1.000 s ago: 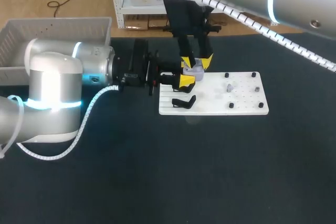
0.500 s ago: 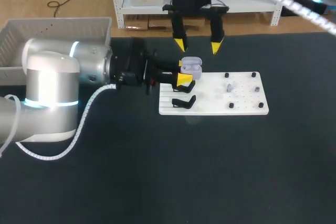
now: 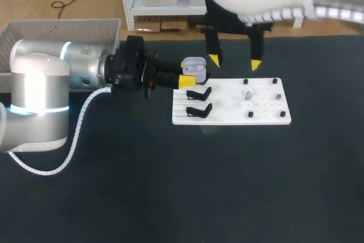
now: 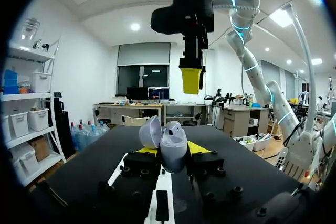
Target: Pick up each earbud case from the left stands, insert the matching earbuds, close the lid, and place the case in the box.
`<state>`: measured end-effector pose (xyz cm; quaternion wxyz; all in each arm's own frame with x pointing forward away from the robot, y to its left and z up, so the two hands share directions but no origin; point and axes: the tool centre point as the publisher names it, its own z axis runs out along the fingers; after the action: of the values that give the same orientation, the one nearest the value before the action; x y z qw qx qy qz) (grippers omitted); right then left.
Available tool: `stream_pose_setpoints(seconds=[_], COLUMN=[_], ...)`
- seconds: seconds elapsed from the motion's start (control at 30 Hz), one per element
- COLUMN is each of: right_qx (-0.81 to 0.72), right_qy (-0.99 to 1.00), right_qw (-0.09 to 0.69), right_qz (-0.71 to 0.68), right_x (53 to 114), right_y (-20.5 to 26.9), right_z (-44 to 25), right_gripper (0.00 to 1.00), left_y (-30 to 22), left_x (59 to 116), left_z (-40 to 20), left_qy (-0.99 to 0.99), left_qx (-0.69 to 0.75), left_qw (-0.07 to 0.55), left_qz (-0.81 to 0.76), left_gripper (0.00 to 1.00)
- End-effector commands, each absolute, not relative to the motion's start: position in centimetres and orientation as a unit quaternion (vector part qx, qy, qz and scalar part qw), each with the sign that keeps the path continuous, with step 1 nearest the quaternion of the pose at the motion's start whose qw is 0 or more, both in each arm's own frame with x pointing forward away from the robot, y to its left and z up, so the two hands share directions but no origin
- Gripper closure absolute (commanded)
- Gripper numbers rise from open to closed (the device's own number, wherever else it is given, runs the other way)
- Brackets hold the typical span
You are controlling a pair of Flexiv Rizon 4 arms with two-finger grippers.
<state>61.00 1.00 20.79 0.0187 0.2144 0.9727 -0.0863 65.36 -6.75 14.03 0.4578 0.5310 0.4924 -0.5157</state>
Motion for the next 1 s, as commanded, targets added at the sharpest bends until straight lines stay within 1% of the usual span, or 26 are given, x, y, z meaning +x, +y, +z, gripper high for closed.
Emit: stream_pose_setpoints(seconds=[0.03, 0.07, 0.17, 0.83, 0.9, 1.0], right_qx=[0.203, 0.204, 0.209, 0.209, 0.191, 0.164], right_qy=[0.966, 0.965, 0.961, 0.961, 0.967, 0.977], right_qw=[0.121, 0.118, 0.103, 0.103, 0.107, 0.110], right_qz=[0.106, 0.113, 0.147, 0.147, 0.133, 0.075], right_x=[59.8, 59.8, 60.1, 60.1, 60.8, 61.5], right_y=[-0.8, -0.9, -1.3, -1.3, -1.8, -2.7], right_z=[19.8, 19.5, 18.8, 18.8, 17.9, 16.3], right_gripper=[0.08, 0.00, 0.00, 0.00, 0.00, 0.00], left_y=[-6.6, -6.6, -6.6, -6.6, -6.6, -6.6], left_x=[65.5, 65.4, 65.4, 65.4, 65.4, 65.4], left_z=[14.0, 14.0, 14.0, 14.0, 14.0, 14.0], left_qy=[0.488, 0.487, 0.486, 0.486, 0.486, 0.486], left_qx=[0.537, 0.538, 0.539, 0.539, 0.539, 0.539], left_qw=[0.449, 0.447, 0.445, 0.445, 0.445, 0.445], left_qz=[-0.522, -0.524, -0.524, -0.524, -0.524, -0.524], left_gripper=[1.00, 1.00, 1.00, 1.00, 1.00, 1.00])
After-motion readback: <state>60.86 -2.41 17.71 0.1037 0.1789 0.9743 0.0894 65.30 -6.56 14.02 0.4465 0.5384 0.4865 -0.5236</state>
